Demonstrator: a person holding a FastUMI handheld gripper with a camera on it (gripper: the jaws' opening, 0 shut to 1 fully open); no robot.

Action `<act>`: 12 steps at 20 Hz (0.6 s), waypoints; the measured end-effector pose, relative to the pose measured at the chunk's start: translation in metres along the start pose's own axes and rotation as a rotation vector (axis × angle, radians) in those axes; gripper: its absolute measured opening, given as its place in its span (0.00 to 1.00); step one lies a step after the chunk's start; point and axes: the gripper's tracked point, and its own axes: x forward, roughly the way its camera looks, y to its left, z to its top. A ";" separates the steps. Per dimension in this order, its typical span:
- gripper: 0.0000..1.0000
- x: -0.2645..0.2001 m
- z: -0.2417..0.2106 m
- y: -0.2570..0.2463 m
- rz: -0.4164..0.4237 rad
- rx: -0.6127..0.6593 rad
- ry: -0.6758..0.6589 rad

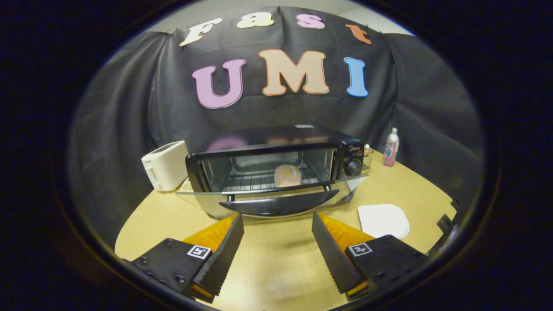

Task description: Open the toaster oven, put the food inside, and close the toaster oven door.

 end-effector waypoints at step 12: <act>0.99 -0.011 0.102 -0.020 0.044 -0.006 -0.244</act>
